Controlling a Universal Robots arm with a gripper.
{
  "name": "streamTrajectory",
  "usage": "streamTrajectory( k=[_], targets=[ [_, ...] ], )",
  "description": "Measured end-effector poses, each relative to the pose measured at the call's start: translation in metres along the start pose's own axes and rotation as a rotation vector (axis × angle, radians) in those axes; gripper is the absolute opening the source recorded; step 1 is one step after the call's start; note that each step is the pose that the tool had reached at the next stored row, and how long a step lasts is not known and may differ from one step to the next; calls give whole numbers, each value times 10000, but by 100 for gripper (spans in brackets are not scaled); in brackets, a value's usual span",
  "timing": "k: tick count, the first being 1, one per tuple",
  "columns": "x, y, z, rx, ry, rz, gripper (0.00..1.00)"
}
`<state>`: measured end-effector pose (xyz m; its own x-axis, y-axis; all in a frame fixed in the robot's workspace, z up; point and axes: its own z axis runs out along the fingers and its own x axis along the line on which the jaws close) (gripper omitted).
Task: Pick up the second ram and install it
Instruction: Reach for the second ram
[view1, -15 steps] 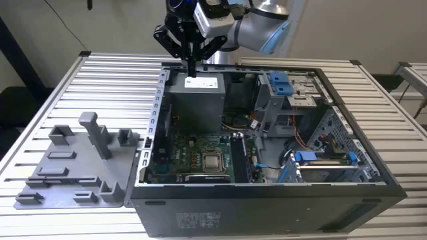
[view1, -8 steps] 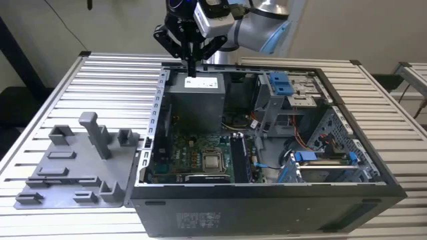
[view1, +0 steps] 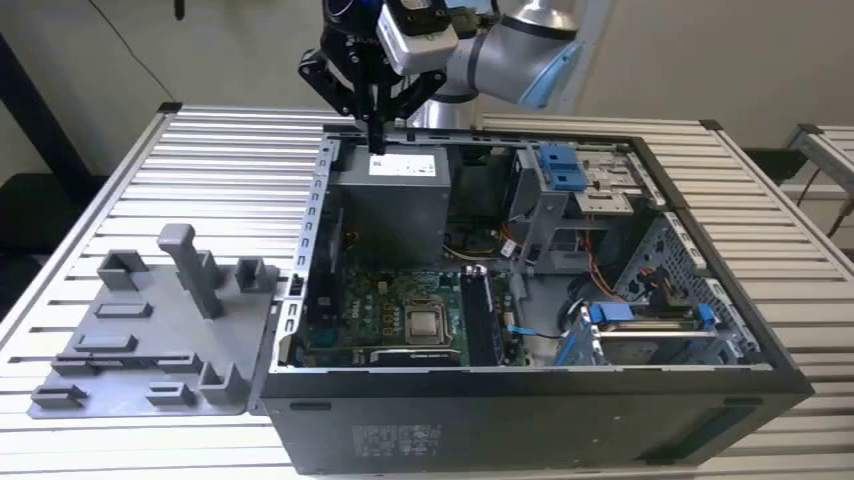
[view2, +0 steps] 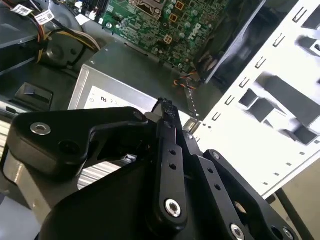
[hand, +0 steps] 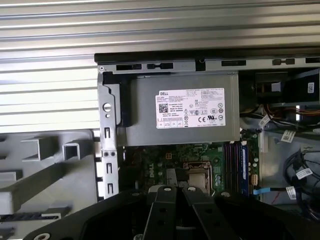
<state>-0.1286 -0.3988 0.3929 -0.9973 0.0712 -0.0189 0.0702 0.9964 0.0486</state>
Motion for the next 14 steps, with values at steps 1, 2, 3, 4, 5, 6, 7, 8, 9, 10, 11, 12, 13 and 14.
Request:
streamTrajectory(
  k=[1, 2, 3, 4, 5, 6, 7, 8, 9, 10, 11, 12, 13, 14],
  targets=[
    [20, -1, 0, -2, -1, 0, 11],
    [40, -3, 0, -1, -1, 0, 11],
    [60, -4, -1, -1, -1, 0, 11],
    [83, -6, -1, -1, 0, 0, 11],
    [107, -8, -2, -1, 0, -3, 11],
    [133, -9, -2, -2, -1, -7, 11],
    [160, -11, -3, -1, 0, -9, 11],
    [182, -13, -3, -2, -1, -10, 11],
    [205, -15, -4, -1, 0, -13, 11],
    [226, -16, -5, -1, 0, -14, 11],
    [247, -17, -5, -2, 0, -17, 11],
    [263, -19, -5, -2, 0, -19, 11],
    [277, -20, -6, -2, 0, -20, 11],
    [290, -20, -6, -2, 1, -21, 11]
  ],
)
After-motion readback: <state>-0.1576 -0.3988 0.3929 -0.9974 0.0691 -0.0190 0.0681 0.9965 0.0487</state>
